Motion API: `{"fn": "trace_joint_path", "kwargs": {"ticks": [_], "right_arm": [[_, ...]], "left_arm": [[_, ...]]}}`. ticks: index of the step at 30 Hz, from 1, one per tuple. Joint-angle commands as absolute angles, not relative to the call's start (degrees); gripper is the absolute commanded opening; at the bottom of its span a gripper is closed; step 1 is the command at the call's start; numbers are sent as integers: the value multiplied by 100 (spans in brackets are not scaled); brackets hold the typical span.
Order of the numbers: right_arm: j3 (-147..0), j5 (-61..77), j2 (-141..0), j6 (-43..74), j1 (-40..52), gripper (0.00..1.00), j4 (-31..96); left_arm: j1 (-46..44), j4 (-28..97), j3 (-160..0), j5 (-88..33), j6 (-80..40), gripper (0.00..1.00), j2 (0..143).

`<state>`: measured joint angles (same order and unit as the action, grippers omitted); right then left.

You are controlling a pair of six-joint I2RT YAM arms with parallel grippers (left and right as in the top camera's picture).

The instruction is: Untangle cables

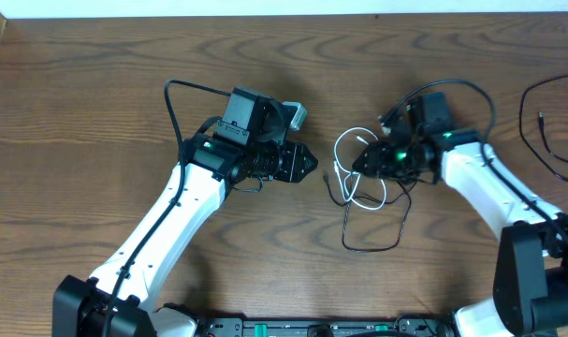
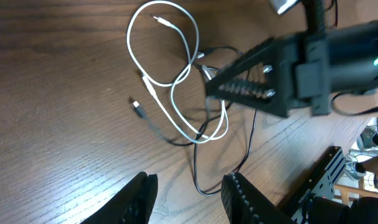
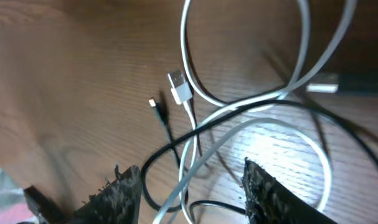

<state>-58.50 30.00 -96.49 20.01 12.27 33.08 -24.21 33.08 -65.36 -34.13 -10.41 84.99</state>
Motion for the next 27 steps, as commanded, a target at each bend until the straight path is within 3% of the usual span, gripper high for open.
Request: {"fn": "trace_joint_path", "kwargs": {"ticks": [1, 11, 15, 27], "right_arm": [[-5760, 2508, -9657, 2617, 1461, 47, 3240], [-5758, 2311, -9657, 2617, 1603, 35, 3367], [-5758, 1955, -9657, 2615, 1603, 24, 3531], [-5203, 1365, -9660, 2617, 1688, 20, 3188]], "left_arm": [[-2421, 3341, -6473, -3378, -952, 40, 8541], [-2418, 3341, -6473, -3378, -952, 39, 8541], [-2421, 3341, -6473, -3378, -952, 39, 8541], [-2421, 3347, -6473, -3378, -952, 39, 8541]]}}
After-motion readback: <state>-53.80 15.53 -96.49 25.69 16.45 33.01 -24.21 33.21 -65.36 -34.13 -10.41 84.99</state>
